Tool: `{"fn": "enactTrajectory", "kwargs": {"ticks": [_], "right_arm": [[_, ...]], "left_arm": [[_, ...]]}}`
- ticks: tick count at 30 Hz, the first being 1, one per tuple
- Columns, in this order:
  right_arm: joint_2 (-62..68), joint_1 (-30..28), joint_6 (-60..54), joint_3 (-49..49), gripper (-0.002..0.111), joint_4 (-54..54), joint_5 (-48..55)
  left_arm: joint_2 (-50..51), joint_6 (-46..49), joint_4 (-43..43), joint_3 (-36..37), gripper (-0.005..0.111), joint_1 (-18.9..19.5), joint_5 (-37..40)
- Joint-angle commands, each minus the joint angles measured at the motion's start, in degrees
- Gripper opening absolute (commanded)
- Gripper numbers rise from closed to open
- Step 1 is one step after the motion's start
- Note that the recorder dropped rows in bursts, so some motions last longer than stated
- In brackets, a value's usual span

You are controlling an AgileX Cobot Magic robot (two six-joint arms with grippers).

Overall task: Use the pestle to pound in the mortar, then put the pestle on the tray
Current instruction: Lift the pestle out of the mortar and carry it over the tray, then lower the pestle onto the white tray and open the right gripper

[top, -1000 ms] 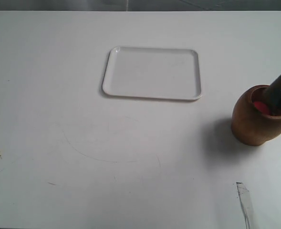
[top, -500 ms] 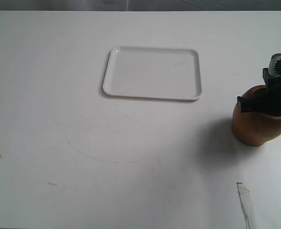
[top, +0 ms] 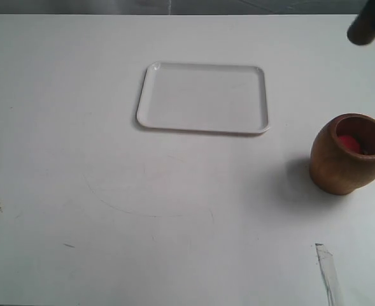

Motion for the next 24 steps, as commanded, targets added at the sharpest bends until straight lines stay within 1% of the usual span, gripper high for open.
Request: {"fn": "enactTrajectory", "kwargs": {"ticks": [1, 3, 9, 15, 20, 24], "right_arm": [[6.7, -0.1, 0.0, -9.7, 0.0, -3.1, 13.9], [12.8, -0.1, 0.0, -13.3, 0.0, -3.1, 15.6], [37.1, -0.1, 0.2, -27.0, 0.0, -2.9, 22.6], [58.0, -0.1, 0.2, -40.7, 0.0, 0.5, 28.4], [67.2, -0.1, 0.4, -47.7, 0.0, 0.5, 31.5], [71.2, -0.1, 0.4, -49.5, 0.0, 0.8, 31.8]], "left_arm": [[-0.1, -0.5, -0.4, 0.0, 0.0, -0.4, -0.2], [-0.1, -0.5, -0.4, 0.0, 0.0, -0.4, -0.2], [-0.1, -0.5, -0.4, 0.0, 0.0, -0.4, -0.2], [-0.1, -0.5, -0.4, 0.0, 0.0, -0.4, -0.2], [-0.1, -0.5, -0.4, 0.0, 0.0, -0.4, -0.2], [-0.1, -0.5, -0.4, 0.0, 0.0, -0.4, -0.2]]}}
